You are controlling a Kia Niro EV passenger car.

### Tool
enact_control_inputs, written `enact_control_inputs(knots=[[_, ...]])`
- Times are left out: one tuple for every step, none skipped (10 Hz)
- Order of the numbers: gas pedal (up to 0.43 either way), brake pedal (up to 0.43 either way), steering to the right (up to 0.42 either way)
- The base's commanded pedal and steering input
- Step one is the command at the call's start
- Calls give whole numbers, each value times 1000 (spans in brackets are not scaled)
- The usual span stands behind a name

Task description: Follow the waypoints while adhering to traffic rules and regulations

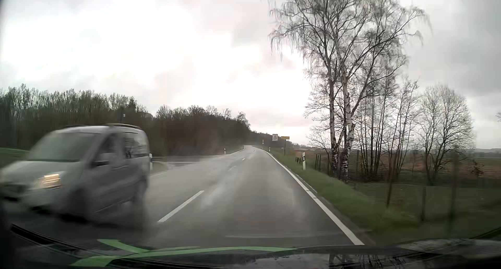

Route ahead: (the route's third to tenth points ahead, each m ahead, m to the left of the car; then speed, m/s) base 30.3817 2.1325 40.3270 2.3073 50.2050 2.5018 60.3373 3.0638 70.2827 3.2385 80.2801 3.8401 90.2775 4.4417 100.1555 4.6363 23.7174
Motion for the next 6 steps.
enact_control_inputs(knots=[[220,0,-6],[220,0,-6],[220,0,-6],[189,0,-6],[169,0,-6],[169,0,-6]])
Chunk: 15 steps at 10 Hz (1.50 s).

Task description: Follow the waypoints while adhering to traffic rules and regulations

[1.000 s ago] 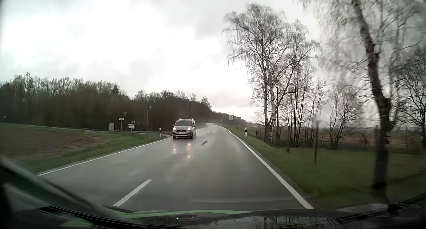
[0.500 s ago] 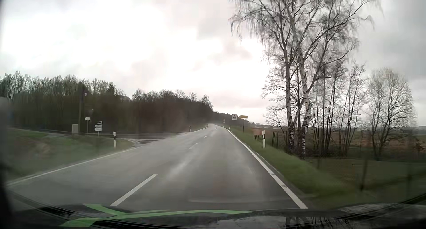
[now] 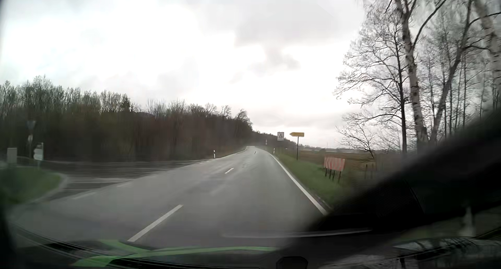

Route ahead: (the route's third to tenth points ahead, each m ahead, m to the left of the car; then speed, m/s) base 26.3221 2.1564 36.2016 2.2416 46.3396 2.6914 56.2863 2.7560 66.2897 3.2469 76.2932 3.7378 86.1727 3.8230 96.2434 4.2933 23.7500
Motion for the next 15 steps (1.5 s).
enact_control_inputs(knots=[[169,0,-6],[177,0,-6],[177,0,-6],[177,0,-6],[177,0,-6],[177,0,-6],[177,0,-6],[157,0,-6],[130,0,-6],[118,0,-6],[118,0,-5],[130,0,-3],[150,0,0],[157,0,0],[169,0,-1]])
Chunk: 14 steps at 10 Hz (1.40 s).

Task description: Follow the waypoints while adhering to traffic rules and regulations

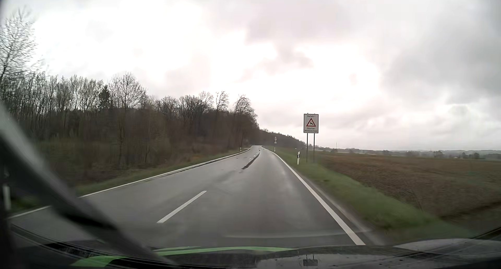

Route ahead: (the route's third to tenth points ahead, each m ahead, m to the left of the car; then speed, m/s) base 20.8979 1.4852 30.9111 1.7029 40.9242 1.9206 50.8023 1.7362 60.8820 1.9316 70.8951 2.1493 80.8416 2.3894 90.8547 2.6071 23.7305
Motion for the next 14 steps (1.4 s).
enact_control_inputs(knots=[[177,0,-1],[197,0,-1],[220,0,-1],[228,0,-1],[228,0,-1],[228,0,-1],[228,0,-1],[228,0,-1],[209,0,-1],[177,0,-1],[157,0,-1],[138,0,-1],[110,0,-1],[87,0,-1]])
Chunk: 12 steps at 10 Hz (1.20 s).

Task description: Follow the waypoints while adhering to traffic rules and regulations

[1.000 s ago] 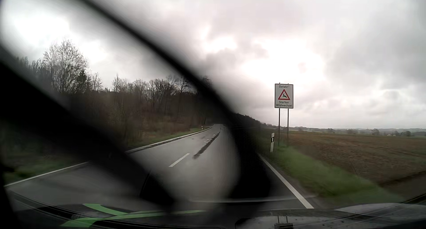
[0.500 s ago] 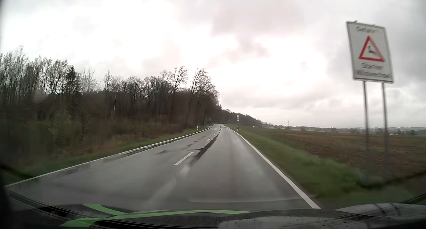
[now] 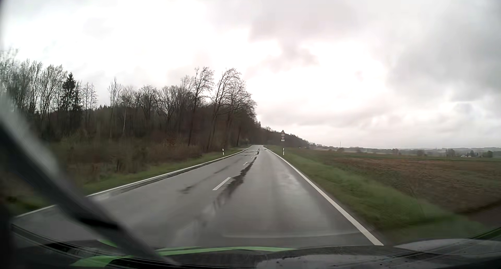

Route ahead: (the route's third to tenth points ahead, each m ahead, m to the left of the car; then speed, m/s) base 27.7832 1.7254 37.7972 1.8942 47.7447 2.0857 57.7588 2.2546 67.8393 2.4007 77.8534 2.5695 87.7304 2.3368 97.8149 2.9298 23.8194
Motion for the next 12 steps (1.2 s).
enact_control_inputs(knots=[[79,0,-1],[47,0,-1],[47,0,-1],[47,0,-1],[47,0,-1],[59,0,-1],[59,0,-1],[59,0,-1],[59,0,-1],[59,0,-2],[59,0,-3],[59,0,-3]])
